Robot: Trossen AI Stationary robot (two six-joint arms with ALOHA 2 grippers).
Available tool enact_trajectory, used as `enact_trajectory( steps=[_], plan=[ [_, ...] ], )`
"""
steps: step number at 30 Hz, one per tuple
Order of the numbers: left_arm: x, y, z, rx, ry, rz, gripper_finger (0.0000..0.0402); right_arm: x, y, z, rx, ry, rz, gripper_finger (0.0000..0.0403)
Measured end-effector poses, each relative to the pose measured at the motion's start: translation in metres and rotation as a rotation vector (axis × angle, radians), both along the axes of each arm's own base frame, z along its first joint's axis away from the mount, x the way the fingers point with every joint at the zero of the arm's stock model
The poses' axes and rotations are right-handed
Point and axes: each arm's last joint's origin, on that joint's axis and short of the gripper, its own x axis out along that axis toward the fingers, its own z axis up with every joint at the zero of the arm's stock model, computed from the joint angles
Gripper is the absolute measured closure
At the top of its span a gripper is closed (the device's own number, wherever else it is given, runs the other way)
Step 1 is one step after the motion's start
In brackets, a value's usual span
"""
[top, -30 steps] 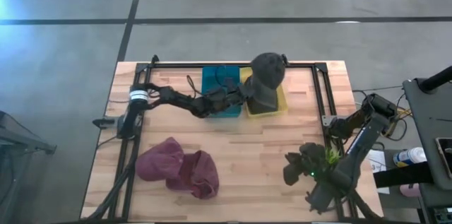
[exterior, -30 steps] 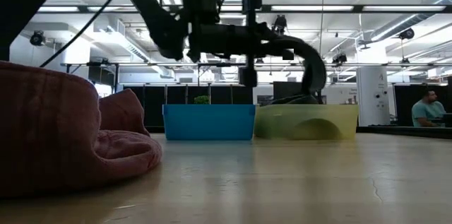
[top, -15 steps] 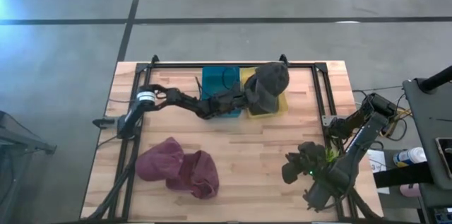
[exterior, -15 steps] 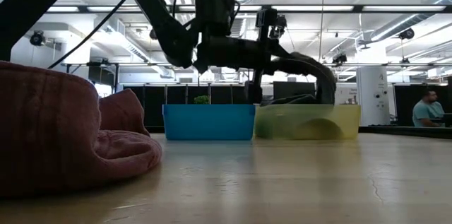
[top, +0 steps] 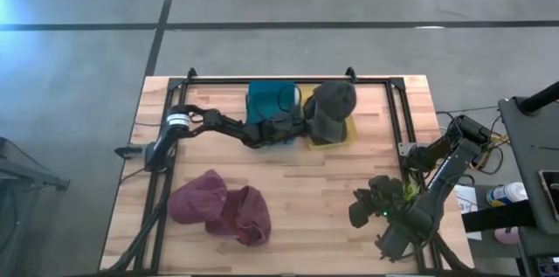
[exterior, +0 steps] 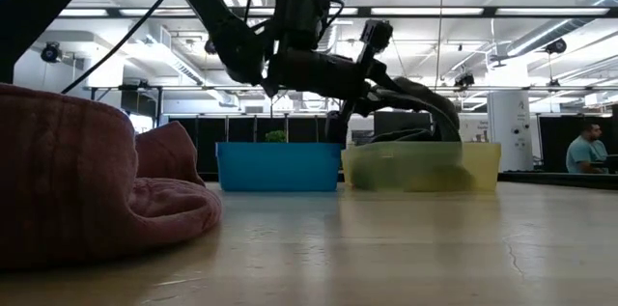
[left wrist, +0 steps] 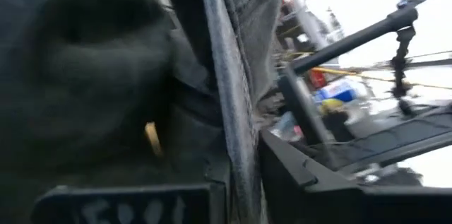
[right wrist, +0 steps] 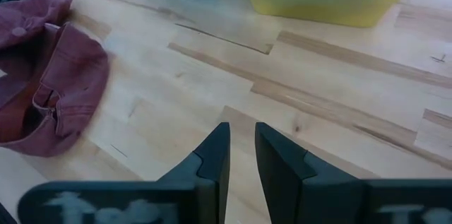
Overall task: Pick & Place hat
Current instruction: Put the gray cap into the yellow bin
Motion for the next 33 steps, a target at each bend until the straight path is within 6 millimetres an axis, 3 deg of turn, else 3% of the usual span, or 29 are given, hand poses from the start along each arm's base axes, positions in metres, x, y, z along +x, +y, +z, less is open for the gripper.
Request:
enact_trajectory(
  steps=[16, 28, 33],
  plan=[
    [-0.027, -0.009, 0.025, 0.134, 0.447, -0.030, 0.0290, -0.001, -0.001, 0.000, -0.035, 0.034, 0.029, 0.0337],
    [-0.024, -0.004, 0.031, 0.094, 0.443, 0.062, 0.0290, -0.001, -0.001, 0.000, -0.033, 0.029, 0.026, 0.0337],
    [-0.017, -0.002, 0.037, 0.076, 0.397, 0.025, 0.0280, -0.001, -0.001, 0.000, -0.033, 0.028, 0.026, 0.0337]
  ],
)
